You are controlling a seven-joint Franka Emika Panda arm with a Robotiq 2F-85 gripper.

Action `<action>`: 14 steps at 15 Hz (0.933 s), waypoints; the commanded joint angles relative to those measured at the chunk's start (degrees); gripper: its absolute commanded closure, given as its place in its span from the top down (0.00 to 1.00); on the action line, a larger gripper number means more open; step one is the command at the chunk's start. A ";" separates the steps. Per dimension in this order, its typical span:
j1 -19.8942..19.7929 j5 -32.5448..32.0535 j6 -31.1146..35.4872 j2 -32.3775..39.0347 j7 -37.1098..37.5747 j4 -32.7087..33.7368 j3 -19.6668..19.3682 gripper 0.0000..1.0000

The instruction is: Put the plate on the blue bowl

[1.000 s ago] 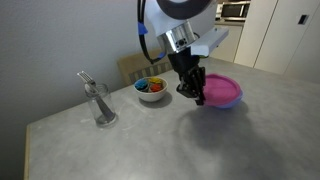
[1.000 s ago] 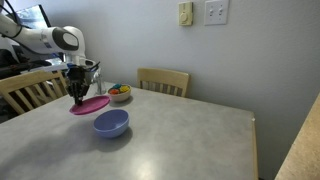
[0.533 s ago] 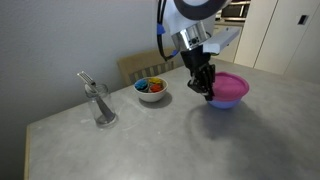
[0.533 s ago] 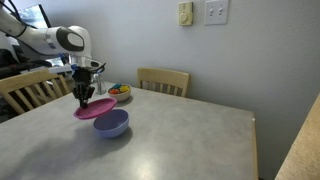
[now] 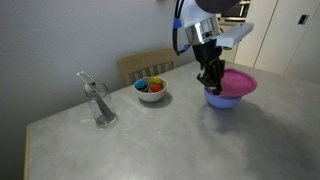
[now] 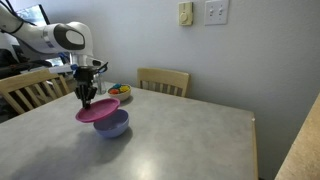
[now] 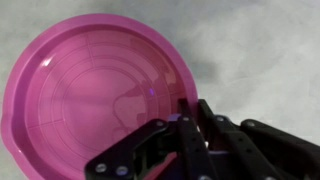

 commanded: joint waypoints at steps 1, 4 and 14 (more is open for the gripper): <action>-0.50 0.26 4.56 -2.27 0.21 -3.73 -0.02 0.03; -0.98 0.77 5.93 -1.11 -1.21 -2.84 0.17 0.03; -4.24 3.09 8.75 -0.27 -5.29 -2.79 0.02 0.03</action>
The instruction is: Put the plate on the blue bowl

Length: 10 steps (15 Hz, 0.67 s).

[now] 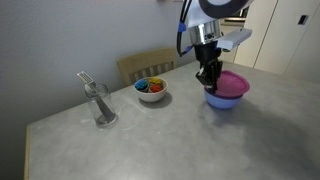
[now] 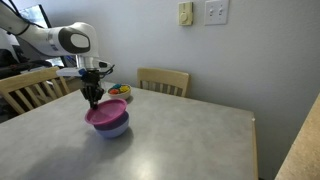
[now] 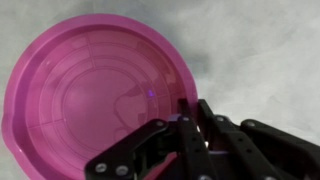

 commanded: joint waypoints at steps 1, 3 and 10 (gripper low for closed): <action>-1.72 2.06 1.98 -0.18 -3.00 -1.03 0.12 0.03; -2.21 2.73 1.96 0.49 -3.93 -0.54 0.23 0.03; -2.77 4.53 1.68 2.50 -6.22 0.75 0.35 0.03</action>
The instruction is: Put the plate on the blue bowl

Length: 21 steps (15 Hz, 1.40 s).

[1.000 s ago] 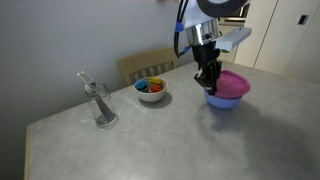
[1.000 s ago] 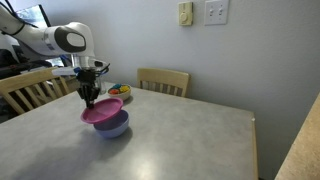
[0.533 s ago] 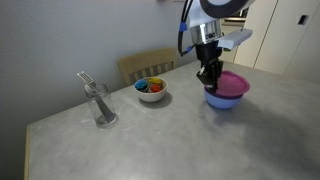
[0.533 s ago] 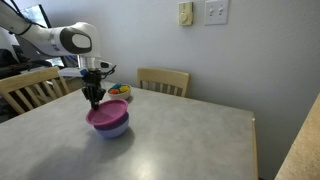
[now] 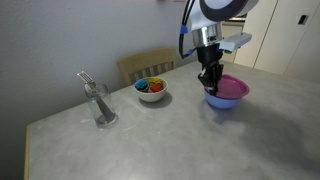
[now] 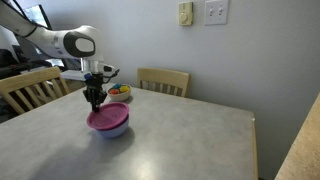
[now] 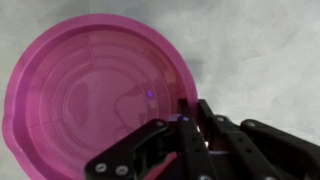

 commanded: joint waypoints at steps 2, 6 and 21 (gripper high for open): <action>-0.88 1.69 1.22 1.64 -2.26 0.67 0.40 0.03; -0.85 1.77 0.96 2.06 -2.45 0.90 0.29 0.03; -2.30 1.74 0.83 2.07 -3.52 1.59 -0.05 0.03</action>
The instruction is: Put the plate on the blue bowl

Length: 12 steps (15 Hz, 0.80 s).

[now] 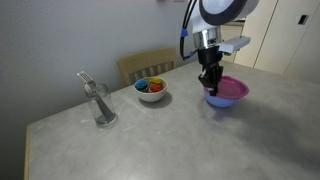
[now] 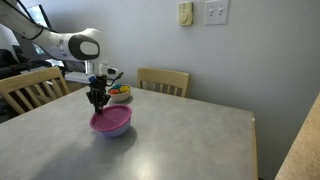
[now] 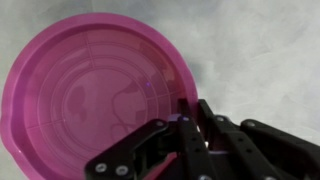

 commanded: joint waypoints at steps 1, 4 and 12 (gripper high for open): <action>-1.08 1.04 0.56 0.53 -2.36 0.59 0.01 0.03; -1.27 1.02 0.22 0.79 -2.71 1.08 0.06 0.03; -1.40 1.58 -0.07 2.16 -4.31 2.57 0.52 0.03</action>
